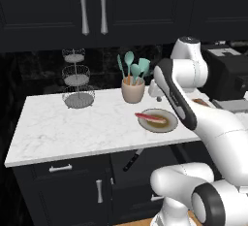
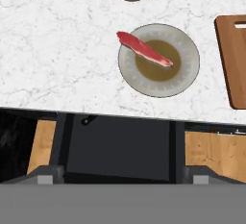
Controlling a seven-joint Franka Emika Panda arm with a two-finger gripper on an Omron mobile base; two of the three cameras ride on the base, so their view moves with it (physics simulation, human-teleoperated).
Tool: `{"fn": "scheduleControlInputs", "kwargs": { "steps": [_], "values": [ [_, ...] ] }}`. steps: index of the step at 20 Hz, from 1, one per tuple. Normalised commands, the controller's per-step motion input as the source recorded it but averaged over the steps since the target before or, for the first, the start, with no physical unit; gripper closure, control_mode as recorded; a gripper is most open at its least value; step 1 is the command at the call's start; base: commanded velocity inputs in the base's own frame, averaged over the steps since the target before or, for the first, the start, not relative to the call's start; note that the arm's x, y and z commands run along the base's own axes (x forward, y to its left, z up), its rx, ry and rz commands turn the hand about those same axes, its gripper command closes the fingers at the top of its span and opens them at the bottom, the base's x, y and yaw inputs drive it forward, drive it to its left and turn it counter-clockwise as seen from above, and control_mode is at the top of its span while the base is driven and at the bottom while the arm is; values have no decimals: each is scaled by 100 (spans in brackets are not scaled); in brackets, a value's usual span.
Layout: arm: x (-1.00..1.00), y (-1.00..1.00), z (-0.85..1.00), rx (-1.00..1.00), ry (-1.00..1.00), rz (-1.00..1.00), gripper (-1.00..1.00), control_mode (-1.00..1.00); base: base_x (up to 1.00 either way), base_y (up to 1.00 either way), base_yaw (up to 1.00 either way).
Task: Pick up the knife from the drawer and place it on the cutting board. Then place the meat from the plate to the cutting board.
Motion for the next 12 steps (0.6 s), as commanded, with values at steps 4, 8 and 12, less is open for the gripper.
{"fn": "scheduleControlInputs", "kwargs": {
  "steps": [4,8,12],
  "values": [
    [0,-10,-2,0,0,1,-100,-100,0,0,0],
    [0,-23,-5,-2,0,1,-100,100,0,-75,6],
    [0,0,0,0,0,0,-100,100,0,-100,8]
  ]
}}
